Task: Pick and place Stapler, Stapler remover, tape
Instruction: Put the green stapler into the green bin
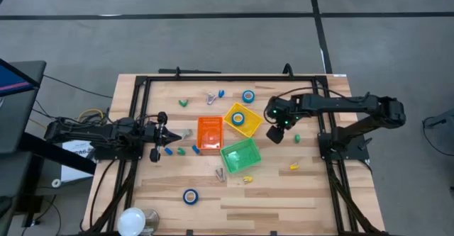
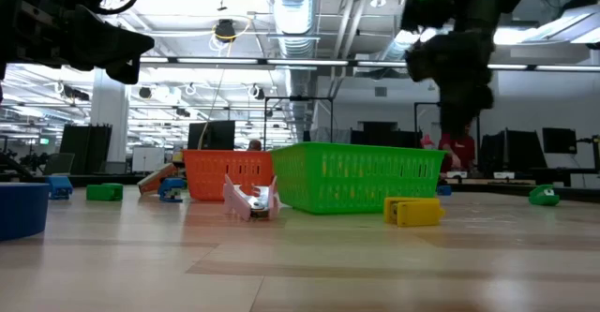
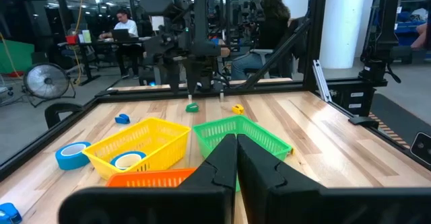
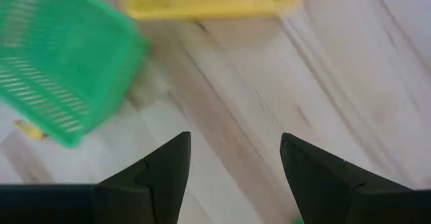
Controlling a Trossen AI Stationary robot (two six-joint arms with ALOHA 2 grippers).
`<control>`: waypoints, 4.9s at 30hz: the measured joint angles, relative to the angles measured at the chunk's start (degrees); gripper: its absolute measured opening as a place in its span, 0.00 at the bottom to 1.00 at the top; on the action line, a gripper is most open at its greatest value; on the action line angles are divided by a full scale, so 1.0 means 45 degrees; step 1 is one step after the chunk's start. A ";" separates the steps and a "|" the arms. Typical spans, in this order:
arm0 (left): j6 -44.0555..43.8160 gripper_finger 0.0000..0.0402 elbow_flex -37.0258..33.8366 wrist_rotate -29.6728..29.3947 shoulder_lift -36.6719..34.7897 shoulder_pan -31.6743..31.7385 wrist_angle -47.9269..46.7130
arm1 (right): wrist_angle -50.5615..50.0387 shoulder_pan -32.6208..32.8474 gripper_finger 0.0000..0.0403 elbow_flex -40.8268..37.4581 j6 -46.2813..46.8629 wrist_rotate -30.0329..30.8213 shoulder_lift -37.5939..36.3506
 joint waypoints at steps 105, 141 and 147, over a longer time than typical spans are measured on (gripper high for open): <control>0.0002 0.01 -0.0005 0.0000 -0.0002 0.0005 0.0622 | -0.1941 0.1095 0.65 -0.1650 0.8459 0.1701 0.0914; 0.0005 0.01 -0.0005 0.0000 -0.0005 0.0005 0.0665 | -0.0797 0.1236 0.65 -0.3602 1.0980 0.1912 0.0716; 0.0005 0.01 -0.0005 0.0000 -0.0001 0.0001 0.0689 | -0.0817 0.1098 0.65 -0.3839 1.1014 0.1912 0.0599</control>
